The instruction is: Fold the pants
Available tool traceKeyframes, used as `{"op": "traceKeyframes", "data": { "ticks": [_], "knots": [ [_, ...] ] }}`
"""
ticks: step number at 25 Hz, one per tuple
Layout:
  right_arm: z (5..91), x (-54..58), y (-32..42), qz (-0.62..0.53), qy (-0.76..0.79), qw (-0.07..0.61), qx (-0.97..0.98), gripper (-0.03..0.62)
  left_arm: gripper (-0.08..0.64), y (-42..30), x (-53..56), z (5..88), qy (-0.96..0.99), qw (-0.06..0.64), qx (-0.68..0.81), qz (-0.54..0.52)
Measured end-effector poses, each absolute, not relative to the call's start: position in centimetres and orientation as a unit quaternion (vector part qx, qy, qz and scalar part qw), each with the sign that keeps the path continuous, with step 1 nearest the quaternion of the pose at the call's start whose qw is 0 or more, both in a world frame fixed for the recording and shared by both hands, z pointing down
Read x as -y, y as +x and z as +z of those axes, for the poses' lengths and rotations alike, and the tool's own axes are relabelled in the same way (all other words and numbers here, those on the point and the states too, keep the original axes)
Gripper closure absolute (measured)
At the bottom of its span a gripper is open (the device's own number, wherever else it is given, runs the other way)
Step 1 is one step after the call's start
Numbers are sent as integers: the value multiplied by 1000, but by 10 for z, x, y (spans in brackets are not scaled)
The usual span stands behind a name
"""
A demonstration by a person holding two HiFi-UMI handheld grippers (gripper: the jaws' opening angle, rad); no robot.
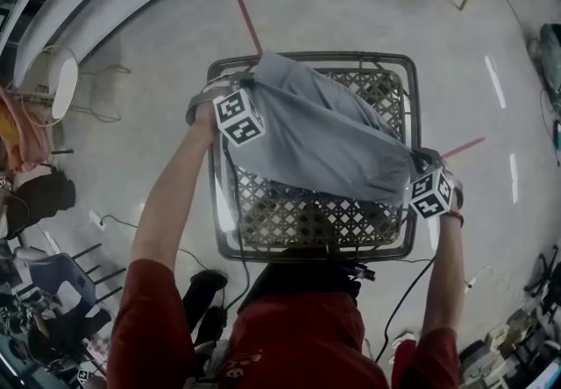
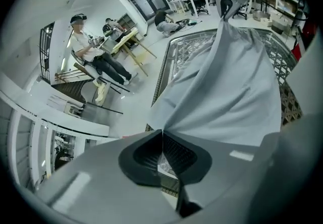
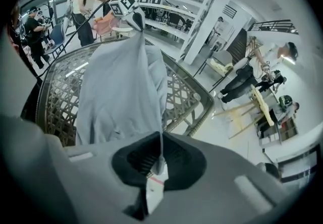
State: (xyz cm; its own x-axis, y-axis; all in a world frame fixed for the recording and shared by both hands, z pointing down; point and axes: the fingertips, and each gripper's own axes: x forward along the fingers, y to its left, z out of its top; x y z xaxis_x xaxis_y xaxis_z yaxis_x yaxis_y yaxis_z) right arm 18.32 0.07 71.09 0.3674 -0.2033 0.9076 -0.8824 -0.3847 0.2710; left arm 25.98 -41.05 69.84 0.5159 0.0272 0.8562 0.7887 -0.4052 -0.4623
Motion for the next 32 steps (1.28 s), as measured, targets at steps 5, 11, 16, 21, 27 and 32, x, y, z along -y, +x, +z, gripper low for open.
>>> {"op": "traceKeyframes", "data": {
  "ticks": [5, 11, 16, 21, 27, 32],
  "knots": [
    [730, -10, 199, 433, 719, 401, 367, 580, 548, 299, 395, 712, -732, 479, 284, -392],
    [749, -19, 207, 447, 728, 383, 352, 580, 548, 336, 389, 735, -722, 492, 286, -393],
    [755, -20, 213, 442, 740, 379, 337, 556, 526, 356, 397, 756, -720, 509, 257, -396],
    [750, -22, 222, 432, 761, 372, 310, 486, 446, 359, 402, 770, -710, 516, 245, -411],
    [752, -25, 224, 432, 767, 375, 292, 466, 412, 354, 400, 773, -729, 502, 231, -405],
    [735, -15, 220, 414, 794, 351, 274, 460, 405, 339, 395, 745, -761, 479, 224, -376]
  ]
}}
